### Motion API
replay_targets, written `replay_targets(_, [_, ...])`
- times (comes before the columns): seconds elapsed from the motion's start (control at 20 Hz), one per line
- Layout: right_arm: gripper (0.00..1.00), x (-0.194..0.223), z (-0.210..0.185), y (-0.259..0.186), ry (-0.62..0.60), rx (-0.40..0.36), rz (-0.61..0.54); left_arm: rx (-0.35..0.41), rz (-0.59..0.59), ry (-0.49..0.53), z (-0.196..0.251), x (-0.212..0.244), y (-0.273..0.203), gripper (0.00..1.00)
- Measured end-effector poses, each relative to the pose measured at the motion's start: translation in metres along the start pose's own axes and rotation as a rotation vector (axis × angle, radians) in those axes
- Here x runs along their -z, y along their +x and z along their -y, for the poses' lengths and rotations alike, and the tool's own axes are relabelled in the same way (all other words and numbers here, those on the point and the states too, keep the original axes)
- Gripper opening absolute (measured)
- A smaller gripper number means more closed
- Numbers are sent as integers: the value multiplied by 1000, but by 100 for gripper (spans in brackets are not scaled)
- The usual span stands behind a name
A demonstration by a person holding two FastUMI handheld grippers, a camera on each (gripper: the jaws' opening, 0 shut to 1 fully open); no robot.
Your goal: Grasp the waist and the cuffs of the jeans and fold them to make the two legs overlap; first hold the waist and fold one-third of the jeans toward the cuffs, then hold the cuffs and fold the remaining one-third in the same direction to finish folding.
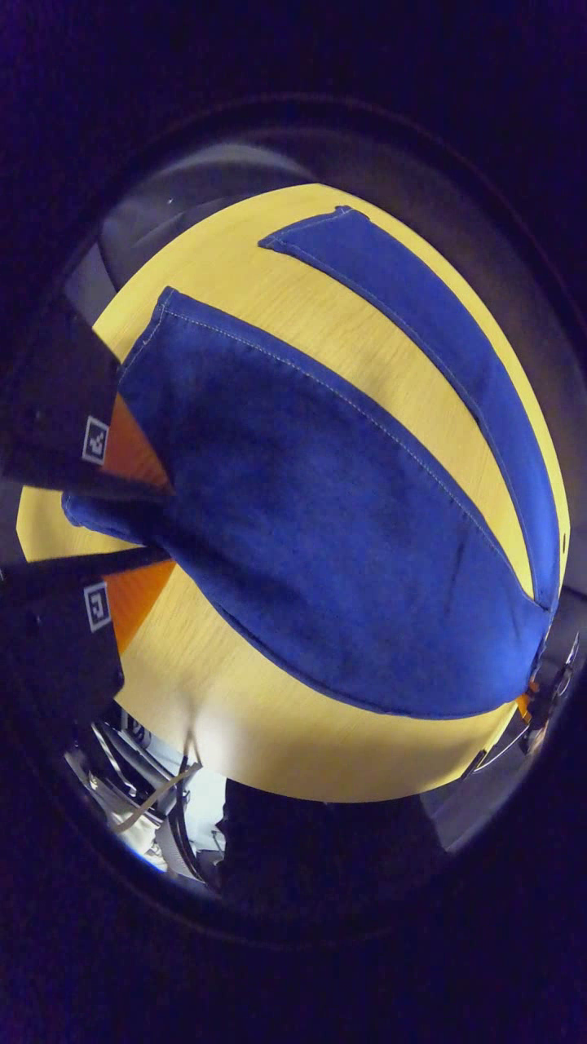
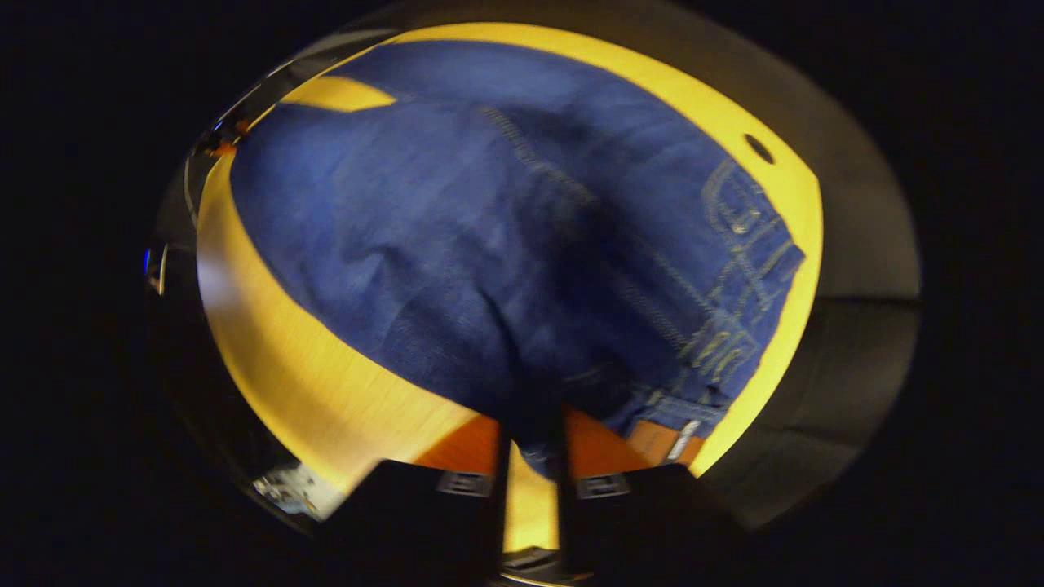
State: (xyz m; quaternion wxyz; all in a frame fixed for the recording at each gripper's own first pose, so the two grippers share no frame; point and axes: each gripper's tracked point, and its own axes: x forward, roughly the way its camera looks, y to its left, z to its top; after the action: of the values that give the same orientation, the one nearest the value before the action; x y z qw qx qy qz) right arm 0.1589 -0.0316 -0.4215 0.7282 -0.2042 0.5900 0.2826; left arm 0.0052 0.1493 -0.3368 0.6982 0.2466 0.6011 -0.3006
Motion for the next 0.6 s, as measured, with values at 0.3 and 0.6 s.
replay_targets(0.3, [6,3,-4,-4,197,30,76,-37,39,-223,-23,-14,-4,6])
replay_targets(0.6, [6,-25,2,-44,308,16,237,-71,133,-287,-45,-40,-42,5])
